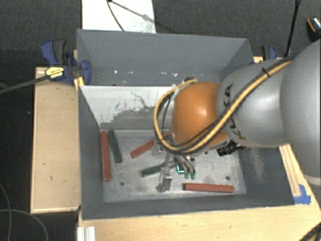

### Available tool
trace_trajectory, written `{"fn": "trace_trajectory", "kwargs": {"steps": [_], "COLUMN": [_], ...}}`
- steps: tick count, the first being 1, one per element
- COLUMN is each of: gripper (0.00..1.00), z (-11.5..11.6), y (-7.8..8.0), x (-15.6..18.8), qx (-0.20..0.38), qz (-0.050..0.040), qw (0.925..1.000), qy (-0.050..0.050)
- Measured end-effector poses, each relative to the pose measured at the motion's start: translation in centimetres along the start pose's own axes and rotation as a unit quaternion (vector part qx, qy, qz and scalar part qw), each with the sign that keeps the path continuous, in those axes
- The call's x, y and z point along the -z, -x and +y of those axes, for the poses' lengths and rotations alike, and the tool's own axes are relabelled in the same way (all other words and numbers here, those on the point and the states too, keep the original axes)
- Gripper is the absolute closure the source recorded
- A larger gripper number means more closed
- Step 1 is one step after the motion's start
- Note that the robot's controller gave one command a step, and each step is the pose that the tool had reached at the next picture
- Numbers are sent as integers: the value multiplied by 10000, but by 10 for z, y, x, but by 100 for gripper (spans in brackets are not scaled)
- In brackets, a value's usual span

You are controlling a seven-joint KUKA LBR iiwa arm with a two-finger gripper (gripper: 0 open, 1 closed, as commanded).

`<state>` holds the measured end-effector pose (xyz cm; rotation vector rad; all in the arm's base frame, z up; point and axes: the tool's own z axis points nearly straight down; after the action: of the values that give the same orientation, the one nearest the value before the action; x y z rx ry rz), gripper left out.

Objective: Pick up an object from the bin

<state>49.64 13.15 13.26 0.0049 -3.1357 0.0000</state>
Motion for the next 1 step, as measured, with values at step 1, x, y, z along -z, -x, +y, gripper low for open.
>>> {"fn": "trace_trajectory", "kwargs": {"steps": [1], "gripper": [0], "z": [1], "y": [22], "x": [-64], "qx": [769], "qz": [-8], "qw": [9970], "qy": [-6]}}
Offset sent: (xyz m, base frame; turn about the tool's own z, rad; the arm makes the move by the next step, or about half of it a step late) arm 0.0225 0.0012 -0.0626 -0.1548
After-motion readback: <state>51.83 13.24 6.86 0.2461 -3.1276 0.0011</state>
